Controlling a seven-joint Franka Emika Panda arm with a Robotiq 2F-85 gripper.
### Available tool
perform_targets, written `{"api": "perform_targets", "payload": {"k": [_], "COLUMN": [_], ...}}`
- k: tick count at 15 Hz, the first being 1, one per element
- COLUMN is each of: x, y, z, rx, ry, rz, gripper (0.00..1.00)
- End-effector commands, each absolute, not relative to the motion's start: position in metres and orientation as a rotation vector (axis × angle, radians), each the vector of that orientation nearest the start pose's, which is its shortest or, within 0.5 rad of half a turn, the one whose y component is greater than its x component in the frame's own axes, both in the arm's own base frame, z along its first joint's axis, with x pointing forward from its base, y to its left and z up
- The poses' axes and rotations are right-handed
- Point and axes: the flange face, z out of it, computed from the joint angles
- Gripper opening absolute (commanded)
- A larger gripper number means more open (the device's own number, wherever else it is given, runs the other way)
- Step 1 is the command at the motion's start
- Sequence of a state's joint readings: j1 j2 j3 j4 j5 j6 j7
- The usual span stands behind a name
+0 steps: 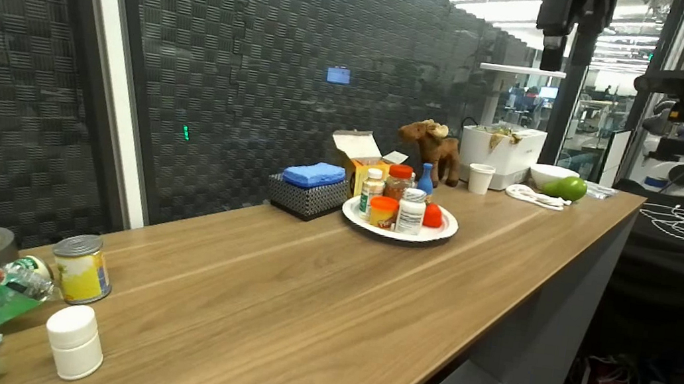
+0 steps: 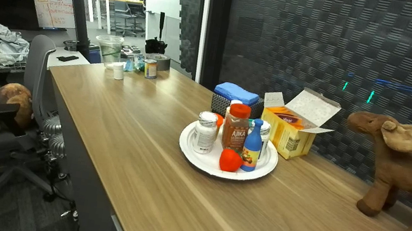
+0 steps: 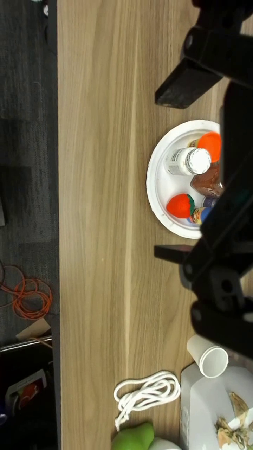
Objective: Place the containers and strawberry on the counter onto the white plate
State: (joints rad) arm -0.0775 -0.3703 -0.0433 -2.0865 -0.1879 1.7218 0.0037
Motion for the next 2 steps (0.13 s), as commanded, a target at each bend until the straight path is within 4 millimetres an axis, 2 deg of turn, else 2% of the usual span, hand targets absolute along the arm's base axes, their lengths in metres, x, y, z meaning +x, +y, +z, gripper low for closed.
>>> {"api": "perform_targets", "payload": {"k": [1, 2], "x": [0.4382, 0.4384], "y": [-0.0728, -0.0727], "z": [0.5766, 0.5751], "rx": [-3.308, -3.308], "ry": [0.153, 0.151], "rz": [0.015, 0.021], "gripper": [1.0, 1.0]}}
